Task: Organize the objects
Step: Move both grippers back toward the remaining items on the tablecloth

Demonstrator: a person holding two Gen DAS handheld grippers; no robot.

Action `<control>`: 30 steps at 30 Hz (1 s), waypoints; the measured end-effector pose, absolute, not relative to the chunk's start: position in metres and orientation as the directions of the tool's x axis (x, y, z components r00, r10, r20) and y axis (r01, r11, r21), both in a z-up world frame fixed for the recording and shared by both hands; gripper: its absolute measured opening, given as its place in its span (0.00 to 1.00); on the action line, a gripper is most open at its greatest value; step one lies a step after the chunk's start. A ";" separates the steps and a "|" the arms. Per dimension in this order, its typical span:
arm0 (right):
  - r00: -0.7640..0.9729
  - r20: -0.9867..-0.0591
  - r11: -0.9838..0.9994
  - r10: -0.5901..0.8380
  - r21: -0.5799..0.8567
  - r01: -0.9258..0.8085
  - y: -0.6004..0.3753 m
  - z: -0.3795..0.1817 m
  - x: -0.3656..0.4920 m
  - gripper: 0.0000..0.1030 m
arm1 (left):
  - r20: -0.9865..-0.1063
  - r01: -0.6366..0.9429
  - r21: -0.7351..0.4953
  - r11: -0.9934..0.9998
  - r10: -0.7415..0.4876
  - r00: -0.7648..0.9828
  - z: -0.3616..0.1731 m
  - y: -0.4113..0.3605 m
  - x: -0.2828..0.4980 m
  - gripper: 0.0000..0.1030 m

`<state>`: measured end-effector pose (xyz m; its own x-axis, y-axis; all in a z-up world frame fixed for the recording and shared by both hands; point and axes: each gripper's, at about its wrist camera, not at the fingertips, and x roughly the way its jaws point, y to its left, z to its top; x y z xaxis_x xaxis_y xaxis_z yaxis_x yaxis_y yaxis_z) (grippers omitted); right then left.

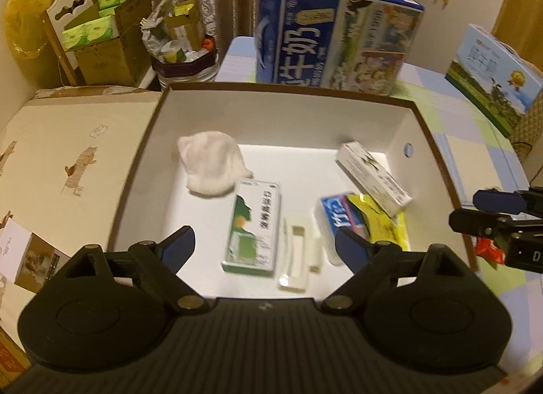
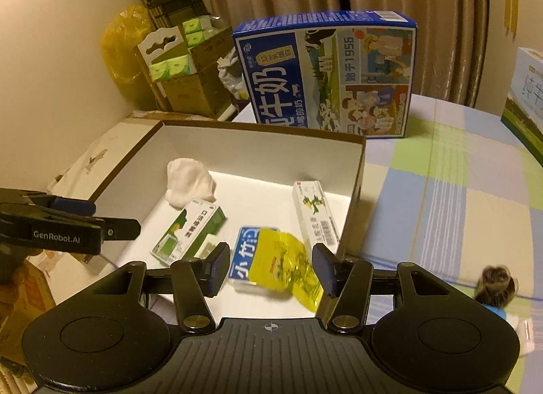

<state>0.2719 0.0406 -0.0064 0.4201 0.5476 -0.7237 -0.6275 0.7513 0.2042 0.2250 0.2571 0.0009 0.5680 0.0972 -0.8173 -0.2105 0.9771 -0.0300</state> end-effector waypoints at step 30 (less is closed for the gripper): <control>0.400 -0.748 0.800 0.530 0.283 -0.529 -0.071 -0.008 0.227 0.50 | -0.865 -0.066 -0.022 0.998 0.014 0.502 -0.012 0.135 0.189 0.85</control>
<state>0.2274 -0.0709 -0.0079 0.4003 0.5296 -0.7478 -0.5292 0.7999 0.2832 0.1890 0.1348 -0.0117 0.5017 0.0138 -0.8649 -0.0661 0.9976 -0.0224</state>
